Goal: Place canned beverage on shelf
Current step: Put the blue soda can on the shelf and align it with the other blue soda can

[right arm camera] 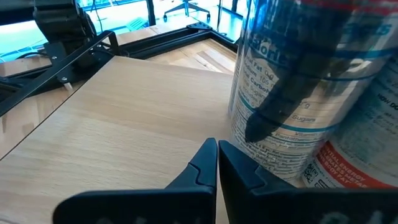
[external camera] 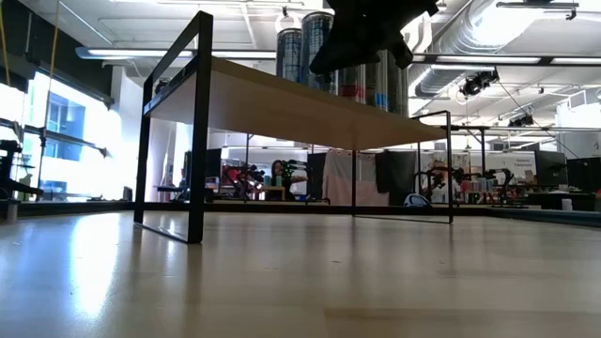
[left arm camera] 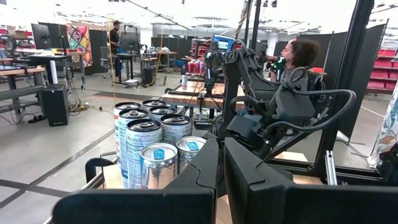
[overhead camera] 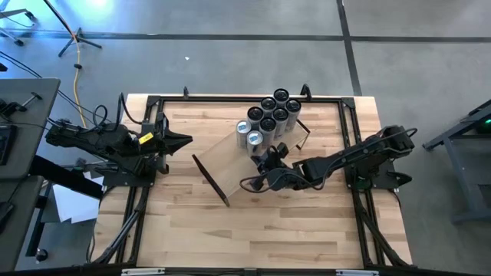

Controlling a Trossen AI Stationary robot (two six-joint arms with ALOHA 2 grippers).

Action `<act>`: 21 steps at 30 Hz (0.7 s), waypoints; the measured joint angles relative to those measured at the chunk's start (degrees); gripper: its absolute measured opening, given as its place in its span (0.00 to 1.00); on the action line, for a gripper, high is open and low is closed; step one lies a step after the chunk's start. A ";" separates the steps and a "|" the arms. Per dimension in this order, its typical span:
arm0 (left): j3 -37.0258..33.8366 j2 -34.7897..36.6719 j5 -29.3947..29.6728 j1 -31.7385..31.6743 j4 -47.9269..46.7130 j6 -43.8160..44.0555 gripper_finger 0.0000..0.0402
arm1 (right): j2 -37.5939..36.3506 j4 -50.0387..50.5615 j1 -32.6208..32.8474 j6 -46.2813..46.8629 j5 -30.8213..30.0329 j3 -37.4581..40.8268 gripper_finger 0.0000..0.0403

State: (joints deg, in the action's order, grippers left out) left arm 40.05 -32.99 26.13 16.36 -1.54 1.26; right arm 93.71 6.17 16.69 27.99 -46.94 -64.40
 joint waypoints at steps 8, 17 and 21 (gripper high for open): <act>0.00 0.00 0.00 0.00 0.00 0.01 0.00 | -0.02 -0.05 -1.34 -0.72 0.36 0.00 0.00; 0.00 0.00 0.00 0.00 0.00 0.13 0.00 | -0.02 -0.95 -1.70 -2.54 1.95 0.00 0.00; 0.00 0.00 0.00 0.00 0.00 0.13 0.00 | -0.02 -1.06 -1.65 -2.38 2.63 0.00 0.00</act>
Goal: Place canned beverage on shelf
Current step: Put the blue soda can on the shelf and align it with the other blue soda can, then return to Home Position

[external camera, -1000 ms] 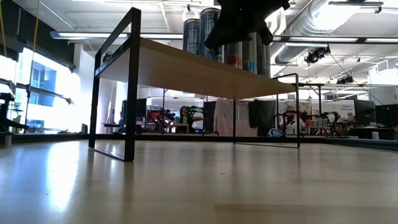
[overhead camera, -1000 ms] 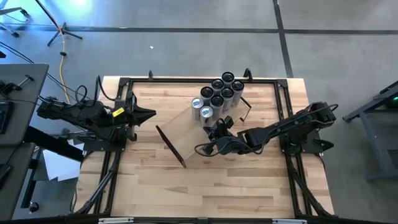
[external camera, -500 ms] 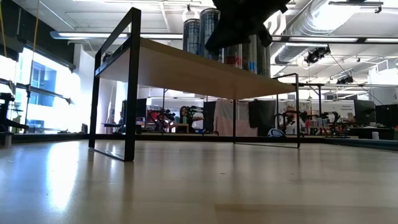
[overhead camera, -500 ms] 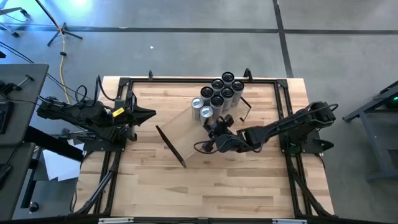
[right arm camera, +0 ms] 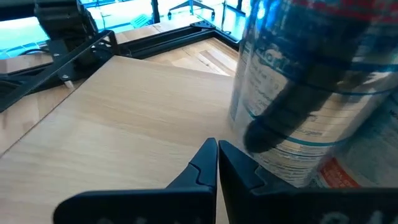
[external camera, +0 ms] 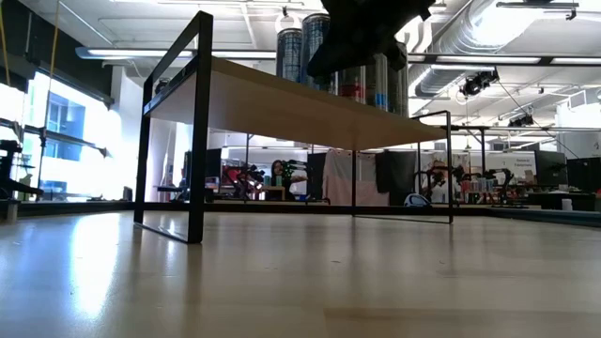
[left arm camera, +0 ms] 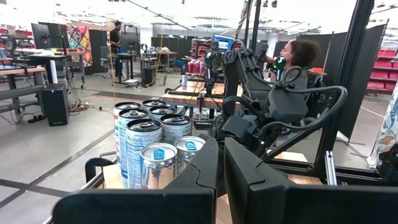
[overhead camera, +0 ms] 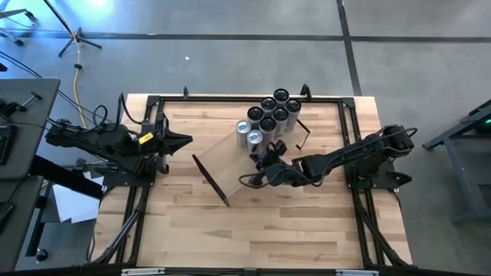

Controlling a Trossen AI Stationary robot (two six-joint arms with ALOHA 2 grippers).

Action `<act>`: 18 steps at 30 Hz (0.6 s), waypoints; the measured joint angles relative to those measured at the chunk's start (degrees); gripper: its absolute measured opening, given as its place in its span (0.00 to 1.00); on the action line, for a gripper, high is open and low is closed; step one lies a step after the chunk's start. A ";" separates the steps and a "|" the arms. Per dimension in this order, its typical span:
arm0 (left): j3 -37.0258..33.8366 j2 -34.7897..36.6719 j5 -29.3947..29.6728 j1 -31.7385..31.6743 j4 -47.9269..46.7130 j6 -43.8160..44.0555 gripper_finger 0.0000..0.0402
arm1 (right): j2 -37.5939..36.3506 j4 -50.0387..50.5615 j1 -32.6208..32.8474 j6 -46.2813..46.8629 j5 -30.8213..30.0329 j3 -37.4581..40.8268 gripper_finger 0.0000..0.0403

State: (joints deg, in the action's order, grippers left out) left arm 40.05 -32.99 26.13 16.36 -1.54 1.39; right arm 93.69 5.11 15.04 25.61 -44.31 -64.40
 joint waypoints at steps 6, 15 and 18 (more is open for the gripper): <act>0.00 0.00 0.00 0.00 0.02 -0.02 0.00 | -1.00 -4.35 0.05 -0.85 11.48 0.00 0.00; 0.00 0.00 0.02 0.00 0.04 0.02 0.00 | -11.02 -7.58 0.10 -10.72 23.54 -0.02 0.00; 0.00 0.00 0.00 0.00 0.06 0.60 0.00 | -15.23 -6.57 0.10 -13.80 23.81 -0.02 0.00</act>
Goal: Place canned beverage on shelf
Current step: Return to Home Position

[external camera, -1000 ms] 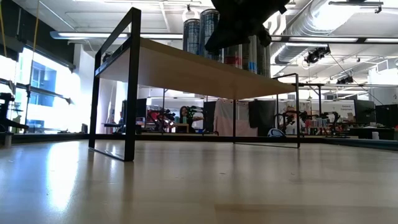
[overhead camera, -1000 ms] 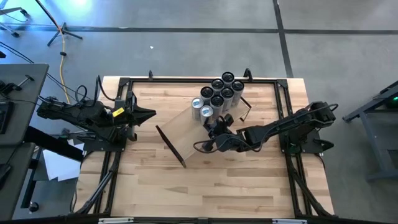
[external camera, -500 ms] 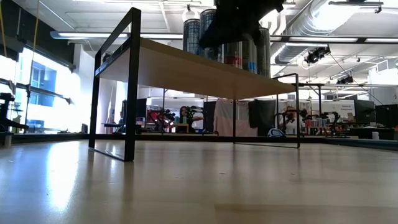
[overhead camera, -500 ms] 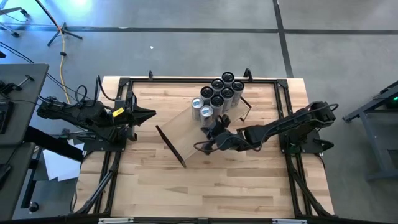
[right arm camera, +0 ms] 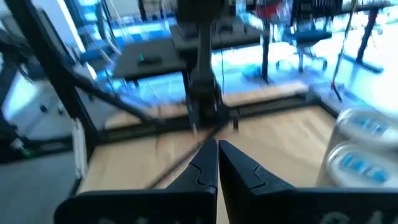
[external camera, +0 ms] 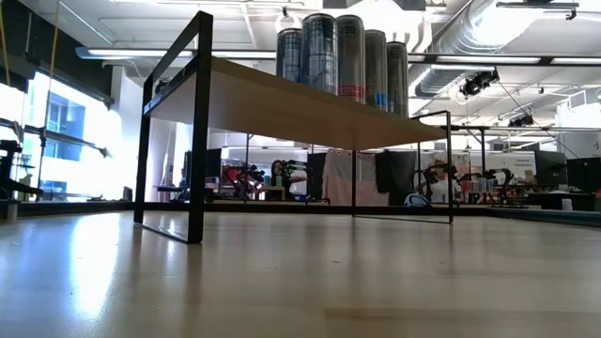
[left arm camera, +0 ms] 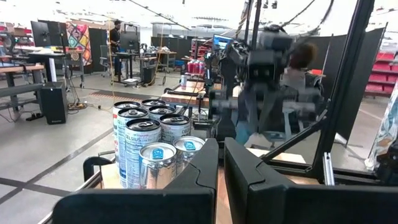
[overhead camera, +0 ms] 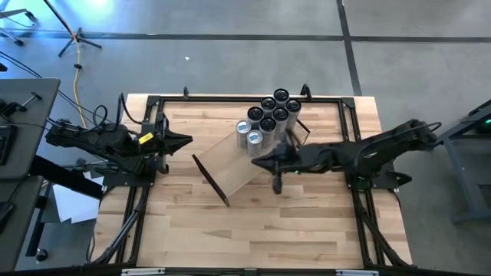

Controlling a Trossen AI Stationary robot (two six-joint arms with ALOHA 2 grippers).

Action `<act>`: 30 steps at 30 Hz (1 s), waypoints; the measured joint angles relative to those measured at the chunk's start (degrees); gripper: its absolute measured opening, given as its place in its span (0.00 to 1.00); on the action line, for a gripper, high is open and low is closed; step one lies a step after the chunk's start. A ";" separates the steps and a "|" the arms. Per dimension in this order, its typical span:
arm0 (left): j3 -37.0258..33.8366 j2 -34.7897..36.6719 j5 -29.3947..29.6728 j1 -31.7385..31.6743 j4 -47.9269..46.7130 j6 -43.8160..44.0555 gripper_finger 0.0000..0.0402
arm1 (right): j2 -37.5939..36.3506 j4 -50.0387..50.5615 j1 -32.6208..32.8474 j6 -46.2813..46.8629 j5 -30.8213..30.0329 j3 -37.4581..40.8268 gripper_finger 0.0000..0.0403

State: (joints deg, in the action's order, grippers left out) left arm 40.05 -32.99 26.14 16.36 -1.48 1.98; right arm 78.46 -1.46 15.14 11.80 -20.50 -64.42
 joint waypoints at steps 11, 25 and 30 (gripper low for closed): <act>0.00 0.00 -0.01 0.00 0.27 0.78 0.00 | -12.38 10.28 -0.15 -1.78 4.50 -0.04 0.00; 0.00 0.00 -0.01 0.00 0.42 0.82 0.00 | -15.36 17.01 -0.13 1.14 7.47 0.70 0.00; 0.00 0.00 -0.03 0.00 0.60 0.85 0.00 | -20.14 12.68 0.00 5.31 7.27 9.06 0.00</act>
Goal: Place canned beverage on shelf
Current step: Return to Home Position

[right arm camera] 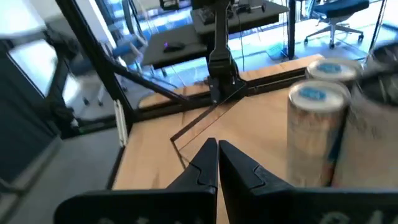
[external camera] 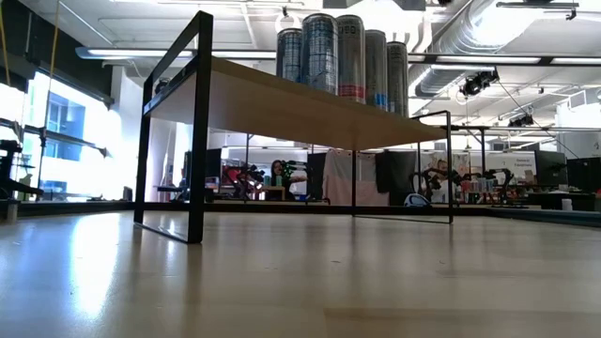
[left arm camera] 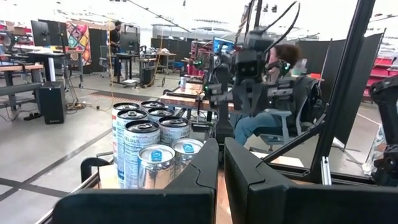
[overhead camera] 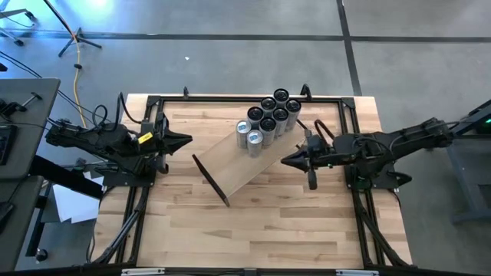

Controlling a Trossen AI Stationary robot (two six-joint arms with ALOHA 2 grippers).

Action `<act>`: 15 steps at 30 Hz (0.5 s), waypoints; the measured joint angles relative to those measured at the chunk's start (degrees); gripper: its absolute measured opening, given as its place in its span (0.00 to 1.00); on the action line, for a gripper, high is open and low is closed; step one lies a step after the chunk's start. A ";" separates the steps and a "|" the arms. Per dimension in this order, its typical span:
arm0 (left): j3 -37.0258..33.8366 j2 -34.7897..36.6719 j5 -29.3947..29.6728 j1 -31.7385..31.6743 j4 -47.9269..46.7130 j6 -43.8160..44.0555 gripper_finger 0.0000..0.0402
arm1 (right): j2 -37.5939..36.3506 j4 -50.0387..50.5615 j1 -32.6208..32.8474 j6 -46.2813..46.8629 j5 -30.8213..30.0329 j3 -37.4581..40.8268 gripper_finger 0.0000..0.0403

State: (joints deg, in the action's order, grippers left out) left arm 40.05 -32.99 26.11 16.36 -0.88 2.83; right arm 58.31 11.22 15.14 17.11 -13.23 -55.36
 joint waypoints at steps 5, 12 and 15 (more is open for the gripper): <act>0.00 0.00 0.03 0.00 0.96 0.02 0.00 | -8.44 -12.37 0.00 4.77 -0.12 13.61 0.00; 0.00 0.00 0.41 0.00 0.79 0.00 0.00 | -19.03 -27.99 -0.33 3.11 -3.03 29.30 0.00; 0.00 0.00 0.46 0.00 0.78 0.00 0.00 | -22.36 -31.14 -1.13 0.70 -3.08 33.35 0.00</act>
State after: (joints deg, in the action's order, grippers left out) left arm 40.05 -32.99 26.57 16.36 -0.10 2.83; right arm 35.96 -19.91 14.01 17.81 -16.31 -22.01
